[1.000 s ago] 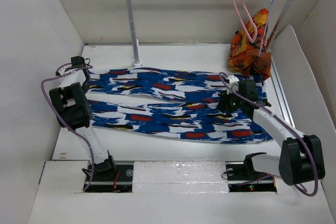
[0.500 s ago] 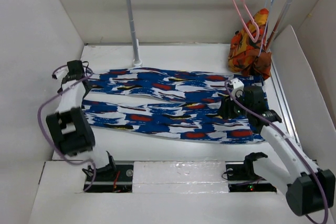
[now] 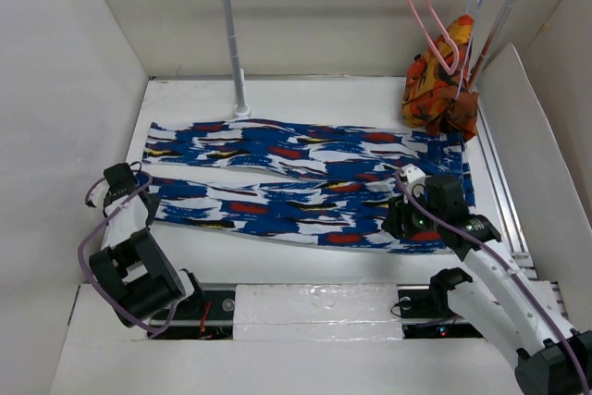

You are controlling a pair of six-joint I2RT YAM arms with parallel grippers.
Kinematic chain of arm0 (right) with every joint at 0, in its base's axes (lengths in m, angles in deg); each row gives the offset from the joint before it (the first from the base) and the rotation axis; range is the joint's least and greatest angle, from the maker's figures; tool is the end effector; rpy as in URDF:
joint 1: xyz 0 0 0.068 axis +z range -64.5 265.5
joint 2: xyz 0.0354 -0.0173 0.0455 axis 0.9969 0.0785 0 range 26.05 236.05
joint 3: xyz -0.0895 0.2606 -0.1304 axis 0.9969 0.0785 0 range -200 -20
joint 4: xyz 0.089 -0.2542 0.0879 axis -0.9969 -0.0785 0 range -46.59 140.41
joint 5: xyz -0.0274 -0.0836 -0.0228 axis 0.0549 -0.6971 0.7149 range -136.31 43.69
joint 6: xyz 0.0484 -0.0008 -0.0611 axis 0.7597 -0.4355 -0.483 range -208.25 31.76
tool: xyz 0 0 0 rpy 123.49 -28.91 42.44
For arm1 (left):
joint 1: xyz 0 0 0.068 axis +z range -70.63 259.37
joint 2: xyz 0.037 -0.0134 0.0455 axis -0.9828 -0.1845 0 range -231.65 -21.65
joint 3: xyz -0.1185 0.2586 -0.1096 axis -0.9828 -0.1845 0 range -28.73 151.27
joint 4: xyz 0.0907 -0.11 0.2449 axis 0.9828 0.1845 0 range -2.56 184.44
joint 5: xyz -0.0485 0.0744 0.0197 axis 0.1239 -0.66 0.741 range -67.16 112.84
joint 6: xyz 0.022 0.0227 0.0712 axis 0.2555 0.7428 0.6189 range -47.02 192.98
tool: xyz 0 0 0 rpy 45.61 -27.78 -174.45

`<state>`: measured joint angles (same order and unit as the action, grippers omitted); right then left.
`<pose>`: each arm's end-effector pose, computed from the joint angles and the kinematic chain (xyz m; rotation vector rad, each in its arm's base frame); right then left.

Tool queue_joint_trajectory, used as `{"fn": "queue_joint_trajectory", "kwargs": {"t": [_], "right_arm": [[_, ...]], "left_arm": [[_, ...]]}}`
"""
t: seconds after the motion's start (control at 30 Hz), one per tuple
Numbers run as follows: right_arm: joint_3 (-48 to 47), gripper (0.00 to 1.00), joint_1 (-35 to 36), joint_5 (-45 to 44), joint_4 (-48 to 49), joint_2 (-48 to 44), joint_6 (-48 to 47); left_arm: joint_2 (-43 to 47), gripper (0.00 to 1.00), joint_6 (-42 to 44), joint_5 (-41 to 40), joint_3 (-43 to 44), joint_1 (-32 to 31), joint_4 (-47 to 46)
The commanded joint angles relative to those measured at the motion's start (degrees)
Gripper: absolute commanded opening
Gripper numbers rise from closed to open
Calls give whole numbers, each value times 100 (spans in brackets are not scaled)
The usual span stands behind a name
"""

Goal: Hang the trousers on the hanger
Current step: Fold the trousers at the center of the board.

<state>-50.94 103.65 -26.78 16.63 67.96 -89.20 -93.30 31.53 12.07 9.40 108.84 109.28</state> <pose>0.1554 0.0745 0.2234 -0.5575 2.2940 0.5474 0.2224 0.1400 0.1826 -1.5210 2.0080 0.1540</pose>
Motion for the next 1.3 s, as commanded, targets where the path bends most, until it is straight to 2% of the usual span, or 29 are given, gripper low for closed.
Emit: {"fn": "queue_joint_trajectory", "kwargs": {"t": [0.0,0.1,0.33,0.5,0.6,0.63,0.7,0.83,0.87,0.93,0.97,1.1,1.27], "right_arm": [[61,53,83,43,-164,-288,295],[185,54,83,-186,-243,-456,447],[158,55,-373,-1064,-699,-570,1605],[9,61,-1083,-2160,-1191,-553,2378],[0,61,-1620,-2435,-1368,-439,2547],[44,62,-2039,-2410,-1342,-377,2591],[97,61,-2333,-2445,-1342,-202,2801],[-305,60,-3237,-2945,-1359,439,2943],[-395,60,-3683,-3103,-1377,536,2978],[-518,58,-4072,-3455,-1263,747,3039],[-527,60,-4318,-3560,-1306,1036,3109],[-764,61,-4399,-3640,-1754,1732,3724],[-686,62,-4452,-3527,-1729,1944,4172]], "left_arm": [[-50,51,-82,84,-69,94,-479],[-287,49,-109,101,-60,94,-664],[-1034,0,-4,250,89,94,-787],[-597,0,-3,531,-103,94,-664],[264,0,-82,681,-358,-152,-664],[641,0,-82,768,-394,-152,-638],[933,0,-100,865,-412,-152,-638],[978,0,-91,987,-113,-311,-444],[1004,0,-117,1041,-95,-311,-470],[1040,0,-179,1050,-34,-555,-593],[1031,0,-223,1215,-8,-557,-637],[1005,0,-258,1340,168,-680,-690],[996,0,-311,1411,54,-733,-875]]}}
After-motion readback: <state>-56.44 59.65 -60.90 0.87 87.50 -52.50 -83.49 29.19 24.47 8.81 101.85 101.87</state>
